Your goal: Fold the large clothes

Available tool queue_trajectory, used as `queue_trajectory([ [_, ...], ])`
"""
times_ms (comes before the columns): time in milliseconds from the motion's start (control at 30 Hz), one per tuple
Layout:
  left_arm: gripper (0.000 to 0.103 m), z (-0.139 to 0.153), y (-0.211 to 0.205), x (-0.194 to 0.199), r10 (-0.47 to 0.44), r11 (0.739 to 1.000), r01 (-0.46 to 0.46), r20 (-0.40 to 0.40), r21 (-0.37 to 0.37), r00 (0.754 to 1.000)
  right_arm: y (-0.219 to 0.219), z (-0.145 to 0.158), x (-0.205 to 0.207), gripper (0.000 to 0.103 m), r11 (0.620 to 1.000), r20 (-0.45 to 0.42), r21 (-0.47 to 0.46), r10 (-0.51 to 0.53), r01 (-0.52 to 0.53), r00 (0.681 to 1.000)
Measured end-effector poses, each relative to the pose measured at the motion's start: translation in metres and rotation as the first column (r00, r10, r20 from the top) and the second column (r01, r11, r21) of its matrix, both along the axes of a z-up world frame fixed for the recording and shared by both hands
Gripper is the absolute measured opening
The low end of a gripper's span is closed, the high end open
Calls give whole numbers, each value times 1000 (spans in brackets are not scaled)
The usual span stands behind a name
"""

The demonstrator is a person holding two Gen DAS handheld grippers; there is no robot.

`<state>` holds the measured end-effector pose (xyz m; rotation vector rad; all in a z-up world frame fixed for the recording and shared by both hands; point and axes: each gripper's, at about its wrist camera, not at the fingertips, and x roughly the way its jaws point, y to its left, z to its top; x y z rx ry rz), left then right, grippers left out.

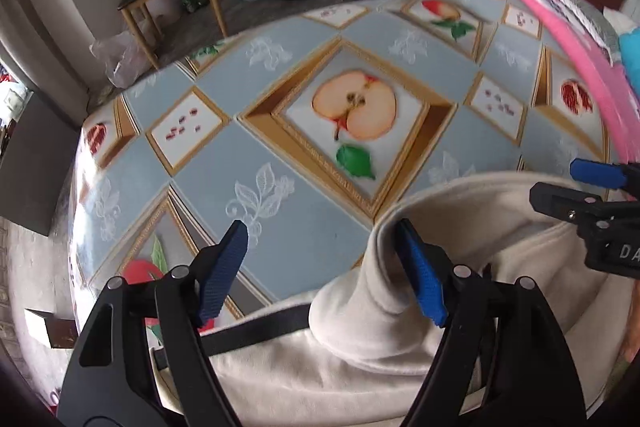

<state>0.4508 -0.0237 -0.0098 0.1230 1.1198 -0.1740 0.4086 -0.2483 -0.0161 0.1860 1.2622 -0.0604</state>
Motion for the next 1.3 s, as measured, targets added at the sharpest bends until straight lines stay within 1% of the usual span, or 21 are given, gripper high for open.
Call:
queue_trajectory([
  [133, 72, -3, 0, -15, -70, 997, 71, -23, 44, 997, 6, -2, -14, 73, 997, -35, 13, 82, -82, 996],
  [200, 72, -3, 0, -22, -91, 993, 93, -31, 67, 995, 10, -1, -25, 71, 991, -42, 2, 130, -130, 991],
  [300, 72, -3, 3, -35, -125, 986, 130, -48, 106, 991, 10, 2, -38, 59, 987, -42, 23, 163, -162, 986],
  [367, 72, -5, 5, -39, -140, 983, 146, -56, 112, 989, 9, 1, -43, 48, 985, -47, 36, 172, -170, 984],
  [400, 72, -7, 7, -41, -142, 983, 149, -68, 110, 987, 9, 0, -45, 45, 984, -49, 42, 175, -173, 983],
  [433, 71, -7, 10, -43, -143, 985, 149, -69, 92, 987, 10, 0, -49, 39, 983, -51, 48, 181, -178, 982],
  [567, 71, -6, 15, -50, -163, 985, 166, -52, 51, 985, 15, 4, -62, 28, 978, -33, 4, 209, -209, 977],
  [733, 71, 2, 14, -55, -199, 980, 199, -28, 22, 980, 17, 19, -79, 27, 973, 3, 13, 232, -232, 973],
  [867, 72, 14, 8, -63, -248, 969, 247, -12, -18, 969, 19, 26, -88, 27, 970, 5, 28, 241, -241, 970],
  [967, 73, 16, 1, -74, -306, 952, 306, -20, 7, 952, 27, 24, -97, 29, 961, -20, 9, 276, -276, 961],
  [1033, 74, 13, -4, -81, -344, 938, 345, -37, 25, 938, 32, 20, -102, 29, 956, -45, -24, 292, -293, 955],
  [1100, 74, 8, -9, -88, -370, 927, 372, -50, 52, 928, 34, 16, -104, 32, 954, -60, -40, 294, -297, 954],
  [1200, 74, 4, -10, -92, -377, 923, 380, -56, 57, 925, 34, 18, -106, 35, 958, -54, -42, 281, -284, 958],
  [1267, 74, 4, -9, -91, -373, 925, 376, -58, 50, 926, 33, 25, -106, 42, 961, -24, -36, 272, -273, 962],
  [1300, 74, 6, -8, -90, -372, 926, 374, -54, 45, 927, 33, 28, -105, 42, 961, -8, -42, 274, -274, 962],
])
